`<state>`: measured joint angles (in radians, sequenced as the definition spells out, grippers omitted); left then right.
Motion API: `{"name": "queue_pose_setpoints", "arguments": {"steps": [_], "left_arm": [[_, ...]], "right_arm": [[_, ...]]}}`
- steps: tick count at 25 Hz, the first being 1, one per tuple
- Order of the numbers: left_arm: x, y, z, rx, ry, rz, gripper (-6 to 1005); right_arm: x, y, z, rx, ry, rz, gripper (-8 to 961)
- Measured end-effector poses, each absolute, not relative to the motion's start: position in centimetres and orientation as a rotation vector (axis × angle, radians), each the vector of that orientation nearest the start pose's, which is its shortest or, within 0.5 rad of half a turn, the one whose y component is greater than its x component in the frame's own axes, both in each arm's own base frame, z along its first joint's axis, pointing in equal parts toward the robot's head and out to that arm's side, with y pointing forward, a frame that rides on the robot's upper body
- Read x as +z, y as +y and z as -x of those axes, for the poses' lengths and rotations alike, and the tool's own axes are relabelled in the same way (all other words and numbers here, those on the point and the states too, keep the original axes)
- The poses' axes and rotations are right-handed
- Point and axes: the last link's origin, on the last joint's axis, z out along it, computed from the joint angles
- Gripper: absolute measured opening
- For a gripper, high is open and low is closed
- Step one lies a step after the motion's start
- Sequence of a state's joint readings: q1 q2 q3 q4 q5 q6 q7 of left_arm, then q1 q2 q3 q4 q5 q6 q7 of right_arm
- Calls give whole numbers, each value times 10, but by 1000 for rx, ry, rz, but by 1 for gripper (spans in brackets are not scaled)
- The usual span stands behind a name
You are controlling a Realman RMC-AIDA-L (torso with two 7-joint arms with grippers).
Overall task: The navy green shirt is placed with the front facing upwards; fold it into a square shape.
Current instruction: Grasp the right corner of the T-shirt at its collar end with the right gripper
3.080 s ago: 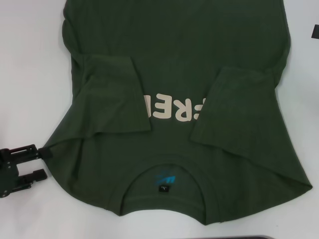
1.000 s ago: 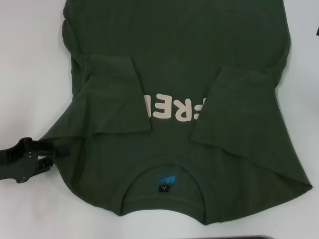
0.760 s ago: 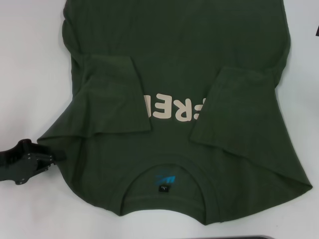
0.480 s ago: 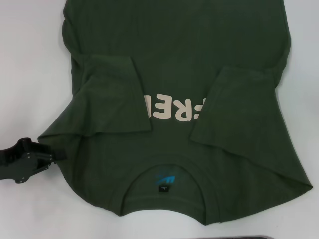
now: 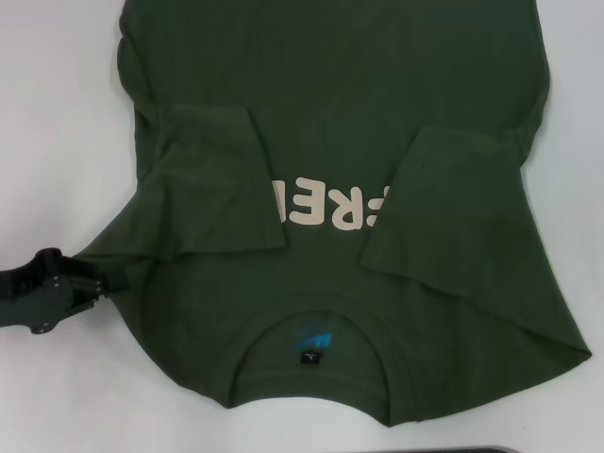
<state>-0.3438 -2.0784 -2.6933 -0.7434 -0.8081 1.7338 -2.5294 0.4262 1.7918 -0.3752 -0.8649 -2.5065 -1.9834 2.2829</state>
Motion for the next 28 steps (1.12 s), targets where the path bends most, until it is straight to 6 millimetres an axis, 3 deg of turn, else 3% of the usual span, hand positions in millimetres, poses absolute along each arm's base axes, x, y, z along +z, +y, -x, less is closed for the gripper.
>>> {"name": "queue_pose_setpoints", "arguments": {"steps": [16, 24, 28], "left_arm": [[23, 251, 339, 646, 2426, -1913, 7], [24, 253, 338, 647, 2424, -1920, 7], [25, 255, 337, 646, 2422, -1928, 7]], "right_arm": [[121, 246, -356, 60, 2057, 2343, 718], [94, 242, -352, 62, 1991, 2471, 717], [91, 240, -354, 45, 1997, 2472, 717]]}}
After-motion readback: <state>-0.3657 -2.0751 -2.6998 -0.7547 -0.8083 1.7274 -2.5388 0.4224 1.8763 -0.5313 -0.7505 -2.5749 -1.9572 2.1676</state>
